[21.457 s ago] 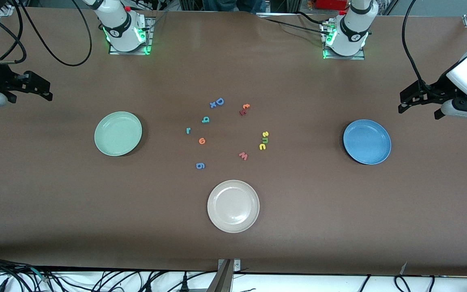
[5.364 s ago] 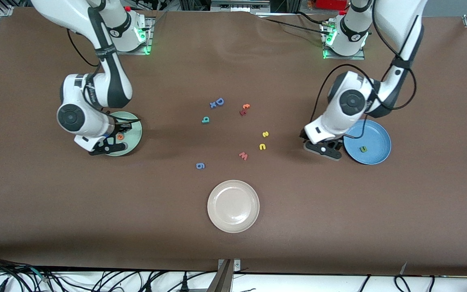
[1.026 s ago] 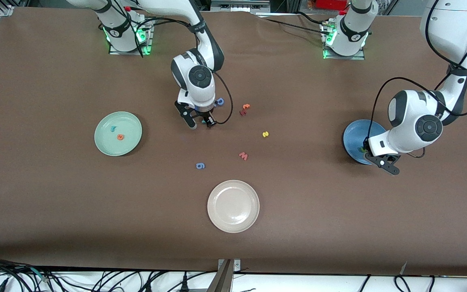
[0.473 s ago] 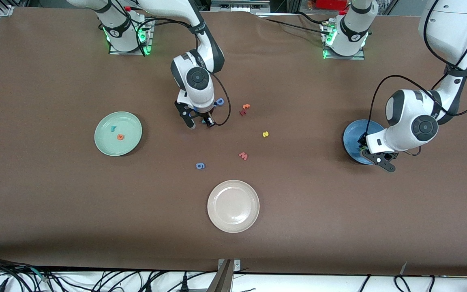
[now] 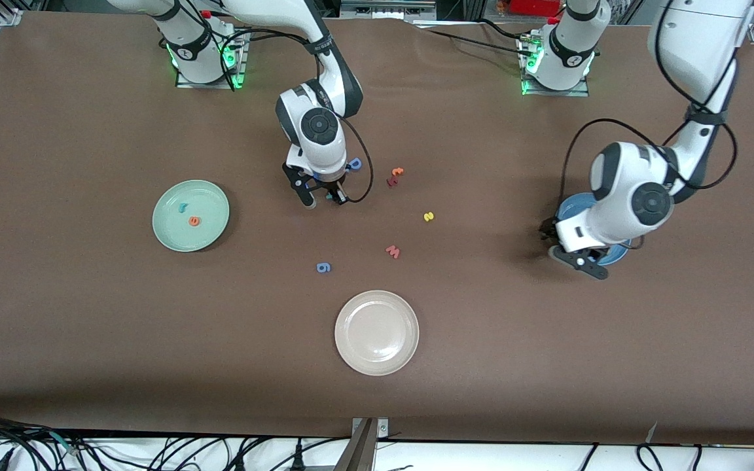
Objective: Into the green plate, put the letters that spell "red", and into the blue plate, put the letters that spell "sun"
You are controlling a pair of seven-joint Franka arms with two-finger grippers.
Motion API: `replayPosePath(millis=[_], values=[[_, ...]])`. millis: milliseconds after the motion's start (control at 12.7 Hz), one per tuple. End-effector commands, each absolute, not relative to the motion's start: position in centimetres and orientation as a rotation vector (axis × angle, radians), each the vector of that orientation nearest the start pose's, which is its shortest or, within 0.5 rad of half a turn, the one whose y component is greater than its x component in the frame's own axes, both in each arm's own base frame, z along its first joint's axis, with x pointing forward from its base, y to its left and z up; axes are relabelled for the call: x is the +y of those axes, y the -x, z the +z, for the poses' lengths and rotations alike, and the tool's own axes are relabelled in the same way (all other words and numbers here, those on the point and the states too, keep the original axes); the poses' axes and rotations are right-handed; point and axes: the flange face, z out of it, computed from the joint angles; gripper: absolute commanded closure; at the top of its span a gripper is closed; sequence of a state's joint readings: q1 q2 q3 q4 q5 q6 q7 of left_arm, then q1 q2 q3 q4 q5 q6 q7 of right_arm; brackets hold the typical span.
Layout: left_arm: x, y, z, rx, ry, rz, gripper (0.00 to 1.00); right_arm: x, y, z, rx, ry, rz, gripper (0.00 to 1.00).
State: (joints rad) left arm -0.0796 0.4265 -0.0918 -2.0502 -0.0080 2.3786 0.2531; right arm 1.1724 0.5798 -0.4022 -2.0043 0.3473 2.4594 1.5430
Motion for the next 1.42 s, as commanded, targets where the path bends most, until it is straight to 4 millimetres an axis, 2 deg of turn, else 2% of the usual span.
replayPosePath(millis=[0,79,237,316,394,631,947,1026,1183,1341], values=[[-16.0,-56.8,23.3,0.492,3.145,0.134,0.00,41.6,-43.4,20.0,1.452,2.855,0.083,0.87],[-19.1,-55.8,23.3,0.442,3.151,0.139,0.00,40.5,-44.5,21.3,1.417,2.879,0.096,0.87],[-24.4,-54.3,23.3,0.230,3.172,0.143,0.00,37.7,-46.3,23.4,1.289,2.964,0.152,0.87],[-26.6,-53.4,23.0,0.137,3.176,0.158,0.00,36.0,-47.1,24.5,1.197,3.014,0.195,0.87],[-27.9,-52.9,22.8,0.059,3.182,0.163,0.00,33.9,-47.9,25.4,1.111,3.062,0.252,0.87],[-31.5,-51.4,21.7,-0.169,3.174,0.190,0.00,27.0,-50.8,27.5,0.921,3.135,0.354,0.87],[-34.8,-50.2,19.6,-0.401,3.139,0.209,0.00,18.2,-53.1,28.4,0.612,3.186,0.420,0.86],[-35.5,-50.2,19.3,-0.479,3.129,0.207,0.00,16.0,-53.5,28.2,0.530,3.187,0.440,0.86],[-36.7,-50.1,19.0,-0.584,3.110,0.203,0.00,10.3,-54.5,26.6,0.435,3.184,0.504,0.85],[-37.4,-50.0,18.8,-0.608,3.110,0.203,0.00,7.9,-54.3,24.6,0.403,3.154,0.549,0.85]])
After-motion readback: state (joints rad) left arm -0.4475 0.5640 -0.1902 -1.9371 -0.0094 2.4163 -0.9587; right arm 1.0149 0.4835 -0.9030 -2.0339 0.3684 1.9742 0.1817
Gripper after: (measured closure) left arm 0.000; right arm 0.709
